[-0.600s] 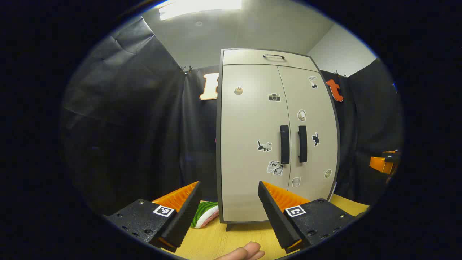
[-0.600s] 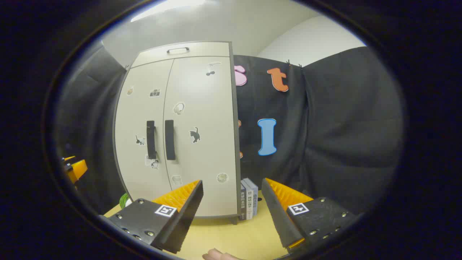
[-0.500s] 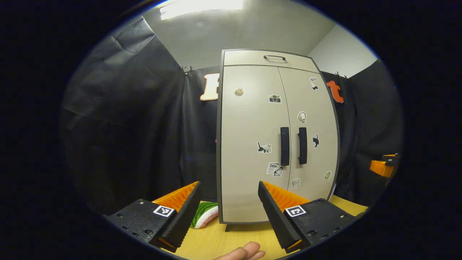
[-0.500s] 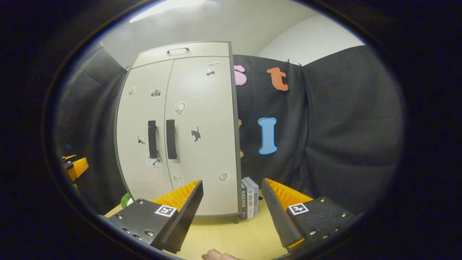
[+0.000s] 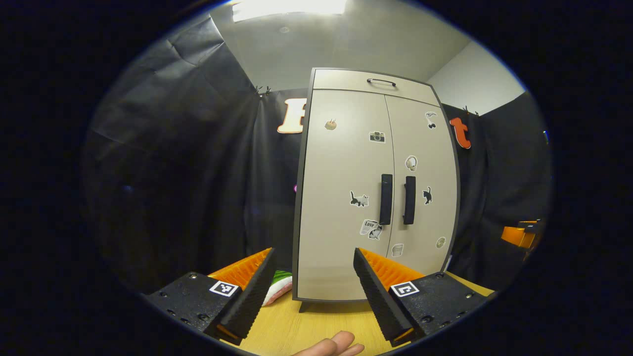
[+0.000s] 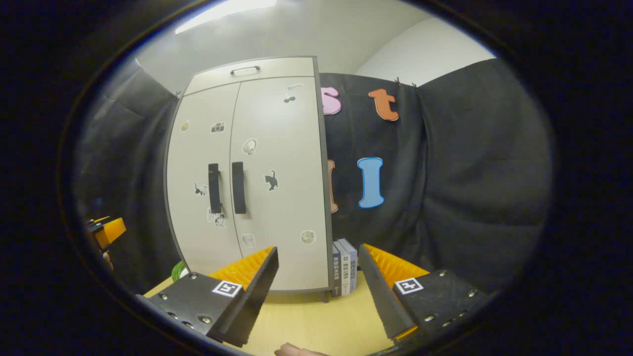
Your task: Open the right door of the double-door shoe cabinet with the right hand, and open the left door with the left hand.
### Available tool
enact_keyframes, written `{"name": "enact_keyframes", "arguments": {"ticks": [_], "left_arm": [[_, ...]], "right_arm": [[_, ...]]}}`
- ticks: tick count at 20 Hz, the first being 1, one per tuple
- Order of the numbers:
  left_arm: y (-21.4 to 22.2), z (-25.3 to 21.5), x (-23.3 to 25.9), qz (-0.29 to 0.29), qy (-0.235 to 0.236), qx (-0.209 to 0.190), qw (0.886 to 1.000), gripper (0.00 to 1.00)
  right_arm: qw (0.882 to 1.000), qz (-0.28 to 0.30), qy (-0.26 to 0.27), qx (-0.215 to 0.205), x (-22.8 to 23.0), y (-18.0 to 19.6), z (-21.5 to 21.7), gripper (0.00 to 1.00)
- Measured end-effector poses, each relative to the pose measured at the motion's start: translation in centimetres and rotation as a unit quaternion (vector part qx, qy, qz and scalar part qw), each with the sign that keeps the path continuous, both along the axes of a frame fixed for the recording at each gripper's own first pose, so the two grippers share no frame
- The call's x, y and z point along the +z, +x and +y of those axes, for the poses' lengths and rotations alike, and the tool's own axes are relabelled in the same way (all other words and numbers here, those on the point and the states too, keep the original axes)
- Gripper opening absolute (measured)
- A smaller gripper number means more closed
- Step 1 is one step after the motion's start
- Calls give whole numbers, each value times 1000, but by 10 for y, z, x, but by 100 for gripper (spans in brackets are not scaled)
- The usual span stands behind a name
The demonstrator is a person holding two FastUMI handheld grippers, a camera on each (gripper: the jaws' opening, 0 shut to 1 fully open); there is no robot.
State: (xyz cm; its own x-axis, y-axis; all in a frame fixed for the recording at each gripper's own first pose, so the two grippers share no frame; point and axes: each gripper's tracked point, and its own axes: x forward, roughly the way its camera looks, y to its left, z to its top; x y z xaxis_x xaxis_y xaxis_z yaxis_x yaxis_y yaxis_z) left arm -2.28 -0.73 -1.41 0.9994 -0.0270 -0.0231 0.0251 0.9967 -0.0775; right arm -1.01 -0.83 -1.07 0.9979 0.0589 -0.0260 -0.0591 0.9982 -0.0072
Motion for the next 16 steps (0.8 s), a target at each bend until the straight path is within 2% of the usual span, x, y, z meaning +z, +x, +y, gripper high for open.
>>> {"name": "enact_keyframes", "arguments": {"ticks": [6, 9, 13, 16], "left_arm": [[7, -13, -8, 14, 20, -29, 999, 96], [9, -12, -8, 13, 34, -25, 999, 96], [9, -12, -12, 14, 26, -30, 999, 96], [6, -14, -19, 18, 25, -42, 999, 96]], "right_arm": [[1000, 16, 3, 21, -15, 4, 11, 94], [1000, 14, 6, 24, -10, 8, 14, 96], [999, 7, 5, 34, -2, 20, 26, 94], [998, 5, 10, 60, 8, 35, 45, 97]]}}
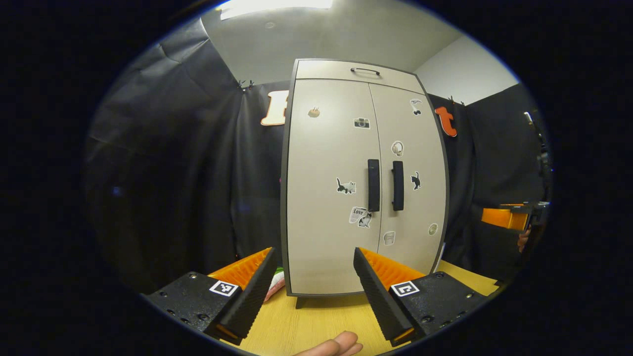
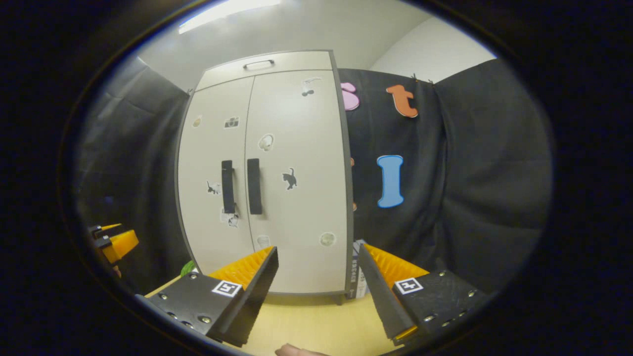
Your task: Open the right door of the double-door shoe cabinet with the right hand, and open the left door with the left hand.
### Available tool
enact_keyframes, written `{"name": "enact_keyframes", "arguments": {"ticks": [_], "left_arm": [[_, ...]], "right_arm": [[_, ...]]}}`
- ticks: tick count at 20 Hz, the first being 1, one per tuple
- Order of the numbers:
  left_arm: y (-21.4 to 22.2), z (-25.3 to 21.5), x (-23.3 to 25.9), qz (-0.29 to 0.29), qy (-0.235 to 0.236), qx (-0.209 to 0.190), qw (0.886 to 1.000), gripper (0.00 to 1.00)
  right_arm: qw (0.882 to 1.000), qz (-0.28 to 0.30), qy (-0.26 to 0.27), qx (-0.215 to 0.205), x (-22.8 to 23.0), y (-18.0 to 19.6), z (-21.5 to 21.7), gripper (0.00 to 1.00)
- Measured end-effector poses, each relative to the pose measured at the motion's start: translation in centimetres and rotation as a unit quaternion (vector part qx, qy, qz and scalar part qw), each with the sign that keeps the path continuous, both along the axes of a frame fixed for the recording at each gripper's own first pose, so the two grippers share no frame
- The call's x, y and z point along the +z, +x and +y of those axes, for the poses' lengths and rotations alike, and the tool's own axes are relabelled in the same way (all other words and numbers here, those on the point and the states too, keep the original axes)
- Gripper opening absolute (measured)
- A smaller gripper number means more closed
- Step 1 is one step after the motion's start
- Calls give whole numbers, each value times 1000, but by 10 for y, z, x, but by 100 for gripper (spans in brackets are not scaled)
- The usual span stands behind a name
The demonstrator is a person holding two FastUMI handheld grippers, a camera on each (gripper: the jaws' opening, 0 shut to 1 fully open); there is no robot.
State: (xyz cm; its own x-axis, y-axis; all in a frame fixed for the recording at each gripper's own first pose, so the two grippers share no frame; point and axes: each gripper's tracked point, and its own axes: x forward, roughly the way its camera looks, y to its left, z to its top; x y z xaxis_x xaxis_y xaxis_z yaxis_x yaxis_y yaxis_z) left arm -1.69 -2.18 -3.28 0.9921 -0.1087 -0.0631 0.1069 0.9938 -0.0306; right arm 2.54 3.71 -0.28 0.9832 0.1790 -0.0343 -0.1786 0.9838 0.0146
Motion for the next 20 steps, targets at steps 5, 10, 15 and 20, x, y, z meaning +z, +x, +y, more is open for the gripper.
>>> {"name": "enact_keyframes", "arguments": {"ticks": [5, 10, 15, 20], "left_arm": [[-7, 0, -11, 3, -9, -9, 1000, 96], [-14, 6, -17, -1, 3, -23, 1000, 96], [-18, 34, -28, 6, -9, 8, 1000, 96], [-17, 31, -36, 14, -12, -5, 1000, 97]], "right_arm": [[999, -17, 0, 47, 34, 34, 50, 96], [995, -38, -4, 88, 63, 73, 108, 95], [997, -27, -8, 66, 68, 119, 136, 96], [997, -20, -33, 63, 59, 157, 162, 96]]}}
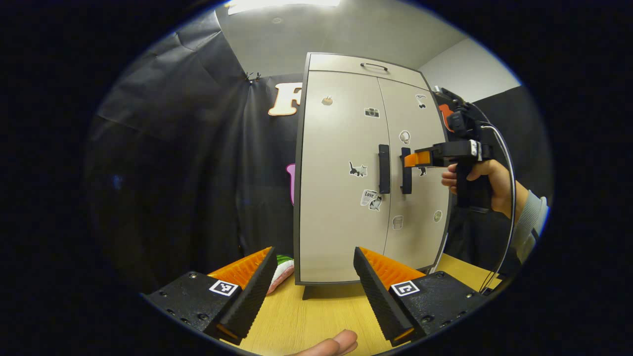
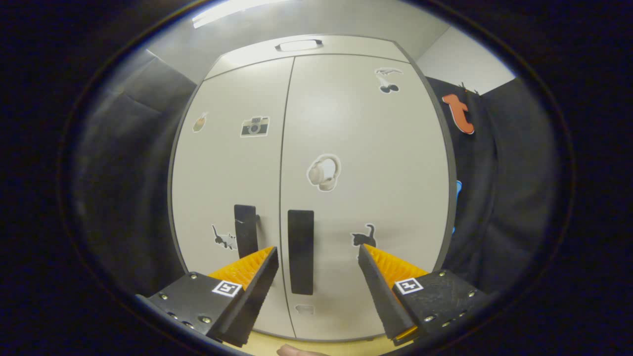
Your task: Open the right door of the double-door shoe cabinet with the right hand, and open the left door with the left hand.
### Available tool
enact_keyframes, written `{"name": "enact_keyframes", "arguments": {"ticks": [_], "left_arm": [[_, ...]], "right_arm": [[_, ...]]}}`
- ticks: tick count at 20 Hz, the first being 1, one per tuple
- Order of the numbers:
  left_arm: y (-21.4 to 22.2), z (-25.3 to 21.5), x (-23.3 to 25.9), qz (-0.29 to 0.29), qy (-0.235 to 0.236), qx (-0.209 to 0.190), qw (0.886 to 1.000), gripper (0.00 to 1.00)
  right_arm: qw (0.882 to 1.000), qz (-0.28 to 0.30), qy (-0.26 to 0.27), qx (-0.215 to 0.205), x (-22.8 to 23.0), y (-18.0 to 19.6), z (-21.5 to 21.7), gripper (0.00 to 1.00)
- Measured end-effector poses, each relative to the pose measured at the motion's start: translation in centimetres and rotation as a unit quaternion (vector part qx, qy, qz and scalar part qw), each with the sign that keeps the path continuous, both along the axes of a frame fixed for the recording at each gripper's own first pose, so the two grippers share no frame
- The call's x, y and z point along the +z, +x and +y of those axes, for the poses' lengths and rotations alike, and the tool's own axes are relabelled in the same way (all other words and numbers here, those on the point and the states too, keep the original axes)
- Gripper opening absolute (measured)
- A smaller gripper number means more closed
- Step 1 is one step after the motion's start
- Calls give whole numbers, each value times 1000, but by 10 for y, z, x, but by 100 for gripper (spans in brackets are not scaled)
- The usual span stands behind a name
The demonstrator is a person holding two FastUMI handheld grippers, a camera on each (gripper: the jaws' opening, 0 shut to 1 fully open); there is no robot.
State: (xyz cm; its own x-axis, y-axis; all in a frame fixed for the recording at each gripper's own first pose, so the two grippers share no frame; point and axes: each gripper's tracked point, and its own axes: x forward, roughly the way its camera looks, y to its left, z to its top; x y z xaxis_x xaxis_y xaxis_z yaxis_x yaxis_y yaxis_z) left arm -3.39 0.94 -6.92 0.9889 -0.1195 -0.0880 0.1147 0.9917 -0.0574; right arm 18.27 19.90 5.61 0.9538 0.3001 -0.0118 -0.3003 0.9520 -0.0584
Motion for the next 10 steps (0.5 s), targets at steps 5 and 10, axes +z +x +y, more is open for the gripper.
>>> {"name": "enact_keyframes", "arguments": {"ticks": [5, 10], "left_arm": [[-1, -6, -1, -4, 7, -13, 1000, 96], [3, -3, -5, -1, 14, -7, 1000, 96]], "right_arm": [[1000, 17, 1, -21, -14, 27, 12, 93], [999, 22, 4, -23, -24, 36, 17, 54]]}}
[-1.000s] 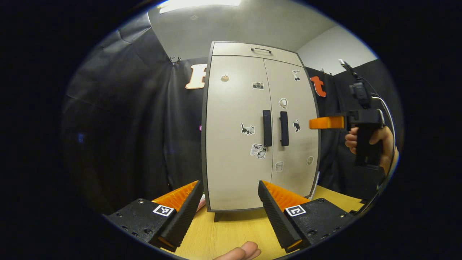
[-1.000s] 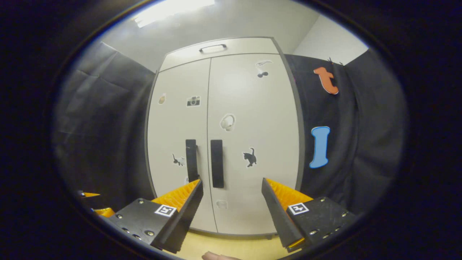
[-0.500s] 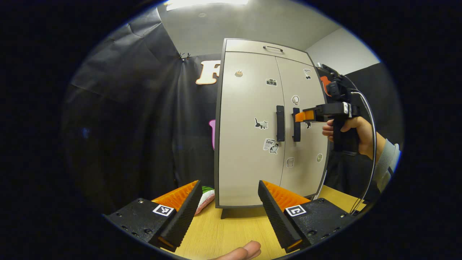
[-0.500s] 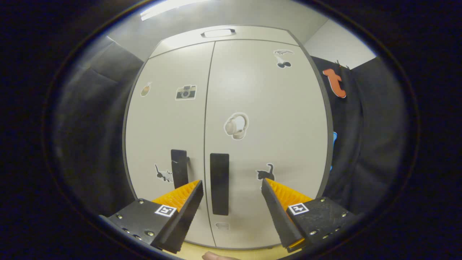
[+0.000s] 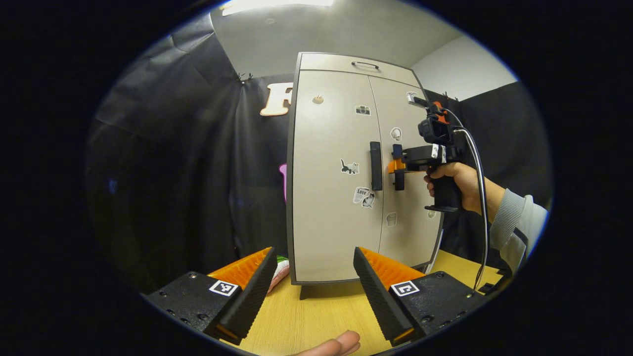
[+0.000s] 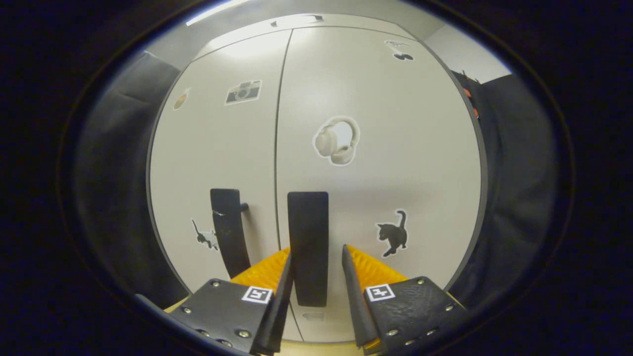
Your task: Open the right door of the double-door shoe cabinet with the right hand, and open the left door with the left hand.
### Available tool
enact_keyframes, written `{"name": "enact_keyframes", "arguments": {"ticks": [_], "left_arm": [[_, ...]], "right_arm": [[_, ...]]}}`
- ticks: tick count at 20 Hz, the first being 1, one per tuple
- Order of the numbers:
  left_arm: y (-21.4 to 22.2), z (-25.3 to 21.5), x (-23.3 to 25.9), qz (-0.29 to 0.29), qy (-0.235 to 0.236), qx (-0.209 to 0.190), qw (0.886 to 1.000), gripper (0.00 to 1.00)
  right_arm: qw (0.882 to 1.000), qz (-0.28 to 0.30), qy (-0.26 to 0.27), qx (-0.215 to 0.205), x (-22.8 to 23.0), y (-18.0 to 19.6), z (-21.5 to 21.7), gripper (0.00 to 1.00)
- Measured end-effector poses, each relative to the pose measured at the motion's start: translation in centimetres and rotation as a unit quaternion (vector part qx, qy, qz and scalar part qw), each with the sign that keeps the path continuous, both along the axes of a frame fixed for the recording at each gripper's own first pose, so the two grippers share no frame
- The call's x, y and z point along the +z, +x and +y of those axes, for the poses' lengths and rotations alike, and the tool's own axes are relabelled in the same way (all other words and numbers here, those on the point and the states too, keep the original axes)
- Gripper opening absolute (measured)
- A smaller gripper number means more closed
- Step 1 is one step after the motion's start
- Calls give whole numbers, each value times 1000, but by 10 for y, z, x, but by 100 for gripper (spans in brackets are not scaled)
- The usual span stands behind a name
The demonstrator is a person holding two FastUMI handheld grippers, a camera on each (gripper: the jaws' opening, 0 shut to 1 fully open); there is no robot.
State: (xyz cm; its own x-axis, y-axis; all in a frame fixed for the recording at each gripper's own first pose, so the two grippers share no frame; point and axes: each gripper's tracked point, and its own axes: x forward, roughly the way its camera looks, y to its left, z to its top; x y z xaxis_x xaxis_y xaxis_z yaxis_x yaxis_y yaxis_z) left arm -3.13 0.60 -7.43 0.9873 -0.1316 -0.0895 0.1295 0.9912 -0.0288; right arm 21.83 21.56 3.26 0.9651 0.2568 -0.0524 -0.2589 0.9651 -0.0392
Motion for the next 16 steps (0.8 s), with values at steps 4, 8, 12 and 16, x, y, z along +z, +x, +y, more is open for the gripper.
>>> {"name": "enact_keyframes", "arguments": {"ticks": [4, 8, 12, 16], "left_arm": [[5, 1, -4, 6, -3, 10, 1000, 96], [6, -6, -6, 12, -4, 5, 1000, 96], [5, -6, -7, 18, 4, 4, 1000, 96], [2, -6, -2, 14, 7, 9, 1000, 96]], "right_arm": [[999, -18, -35, 6, -3, -2, 5, 54], [1000, -12, 0, -27, -3, 2, 6, 30], [1000, 12, 16, -6, -6, -1, 5, 13], [1000, 10, 16, 19, -3, -13, 1, 13]]}}
